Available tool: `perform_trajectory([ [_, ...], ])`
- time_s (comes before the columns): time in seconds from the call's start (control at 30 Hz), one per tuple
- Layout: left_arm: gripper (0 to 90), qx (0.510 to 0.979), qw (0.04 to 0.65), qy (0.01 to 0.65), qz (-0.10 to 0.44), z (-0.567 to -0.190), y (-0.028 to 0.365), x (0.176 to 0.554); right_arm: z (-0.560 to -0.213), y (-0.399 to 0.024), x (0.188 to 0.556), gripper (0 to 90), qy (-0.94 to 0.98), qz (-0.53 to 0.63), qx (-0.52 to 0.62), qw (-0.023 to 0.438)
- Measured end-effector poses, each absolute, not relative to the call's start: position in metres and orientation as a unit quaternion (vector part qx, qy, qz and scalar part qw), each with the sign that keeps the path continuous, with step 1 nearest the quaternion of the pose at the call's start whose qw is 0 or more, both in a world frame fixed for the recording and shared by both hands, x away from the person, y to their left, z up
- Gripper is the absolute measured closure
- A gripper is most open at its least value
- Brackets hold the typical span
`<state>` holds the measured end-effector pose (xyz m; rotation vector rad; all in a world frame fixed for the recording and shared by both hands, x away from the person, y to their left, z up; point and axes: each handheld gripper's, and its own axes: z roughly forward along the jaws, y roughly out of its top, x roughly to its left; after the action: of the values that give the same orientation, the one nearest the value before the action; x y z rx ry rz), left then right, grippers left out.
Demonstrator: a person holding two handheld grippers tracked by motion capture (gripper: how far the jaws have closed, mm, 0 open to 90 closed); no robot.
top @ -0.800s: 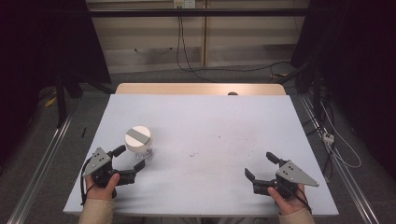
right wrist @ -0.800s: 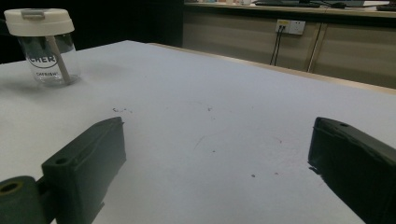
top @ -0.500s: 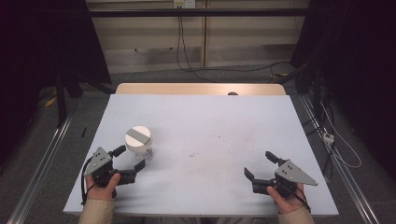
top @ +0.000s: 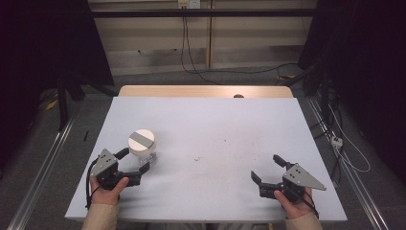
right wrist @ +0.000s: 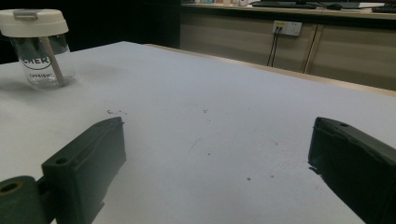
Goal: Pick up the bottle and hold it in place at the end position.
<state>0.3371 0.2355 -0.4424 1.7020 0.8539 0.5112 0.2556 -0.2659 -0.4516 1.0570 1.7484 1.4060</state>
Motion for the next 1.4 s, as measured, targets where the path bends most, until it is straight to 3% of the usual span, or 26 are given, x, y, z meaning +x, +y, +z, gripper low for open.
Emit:
perform_trajectory([
  [1.07, 5.2, 0.727, 0.508, 0.402, 0.227, -0.453, 0.211, 0.373, -0.454, -0.263, 0.261, 4.1, 0.673, 0.531, 0.401, 0.324],
  [1.4, 10.2, 0.721, 0.513, 0.4, 0.239, -0.452, 0.203, 0.379, -0.454, -0.263, 0.261, 4.2, 0.676, 0.529, 0.397, 0.325],
])
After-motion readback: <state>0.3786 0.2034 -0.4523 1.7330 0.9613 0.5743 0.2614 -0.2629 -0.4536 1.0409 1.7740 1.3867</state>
